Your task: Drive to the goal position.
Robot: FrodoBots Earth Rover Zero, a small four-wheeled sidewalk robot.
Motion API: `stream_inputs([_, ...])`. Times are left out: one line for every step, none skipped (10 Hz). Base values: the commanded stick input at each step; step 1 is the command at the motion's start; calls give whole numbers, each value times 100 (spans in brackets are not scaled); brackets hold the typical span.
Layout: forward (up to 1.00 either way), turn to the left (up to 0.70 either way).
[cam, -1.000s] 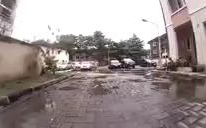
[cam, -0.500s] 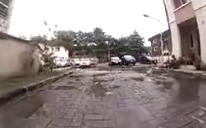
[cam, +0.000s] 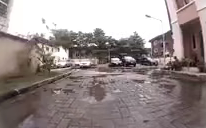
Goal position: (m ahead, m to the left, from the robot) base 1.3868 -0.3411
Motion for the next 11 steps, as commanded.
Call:
stream_inputs([50,0])
stream_inputs([50,0])
stream_inputs([50,0])
stream_inputs([50,0])
stream_inputs([50,0])
stream_inputs([50,0])
stream_inputs([50,0])
stream_inputs([50,0])
stream_inputs([50,0])
stream_inputs([50,0])
stream_inputs([50,0])
